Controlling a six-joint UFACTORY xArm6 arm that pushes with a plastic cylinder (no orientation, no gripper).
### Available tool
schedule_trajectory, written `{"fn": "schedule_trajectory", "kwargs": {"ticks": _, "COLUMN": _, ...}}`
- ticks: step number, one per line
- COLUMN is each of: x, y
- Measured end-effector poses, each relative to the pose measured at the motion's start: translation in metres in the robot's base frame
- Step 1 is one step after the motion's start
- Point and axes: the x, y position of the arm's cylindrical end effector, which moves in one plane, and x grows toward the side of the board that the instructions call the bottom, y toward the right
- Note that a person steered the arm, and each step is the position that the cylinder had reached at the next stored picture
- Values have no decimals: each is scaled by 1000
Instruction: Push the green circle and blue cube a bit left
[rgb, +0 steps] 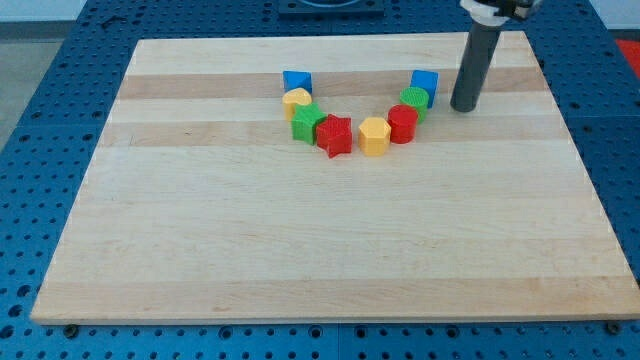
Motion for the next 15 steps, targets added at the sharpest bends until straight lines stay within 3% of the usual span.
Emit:
{"fn": "schedule_trajectory", "kwargs": {"ticks": 7, "x": 0, "y": -32}}
{"fn": "schedule_trajectory", "kwargs": {"ticks": 10, "x": 0, "y": 19}}
{"fn": "schedule_trajectory", "kwargs": {"ticks": 15, "x": -32, "y": 19}}
